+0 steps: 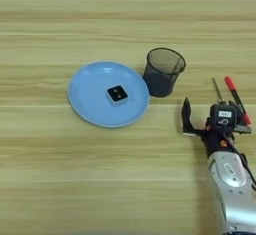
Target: Move the objects on the table
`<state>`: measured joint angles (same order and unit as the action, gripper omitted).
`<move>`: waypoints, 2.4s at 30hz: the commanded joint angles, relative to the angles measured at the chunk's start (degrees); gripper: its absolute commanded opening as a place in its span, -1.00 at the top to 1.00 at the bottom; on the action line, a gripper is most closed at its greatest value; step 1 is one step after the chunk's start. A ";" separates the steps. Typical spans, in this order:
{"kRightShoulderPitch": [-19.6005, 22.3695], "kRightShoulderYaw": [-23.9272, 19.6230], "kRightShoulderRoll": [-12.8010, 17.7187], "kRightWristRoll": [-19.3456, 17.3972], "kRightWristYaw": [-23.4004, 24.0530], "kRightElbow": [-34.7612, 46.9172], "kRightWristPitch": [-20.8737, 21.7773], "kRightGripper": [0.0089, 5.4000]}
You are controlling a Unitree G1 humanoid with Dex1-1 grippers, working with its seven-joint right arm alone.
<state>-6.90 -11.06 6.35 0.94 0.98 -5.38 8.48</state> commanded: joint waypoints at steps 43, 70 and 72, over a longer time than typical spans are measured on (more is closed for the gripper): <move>8.19 -5.80 1.22 -15.41 -5.18 -7.52 -4.86 -0.99; 7.35 -6.53 -0.11 -20.54 -7.00 -3.00 -12.96 -0.99; 7.36 -6.62 -0.21 -20.55 -6.67 -3.01 -13.19 -0.99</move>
<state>-0.58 -17.71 6.15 -19.65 -6.37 -9.06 -3.25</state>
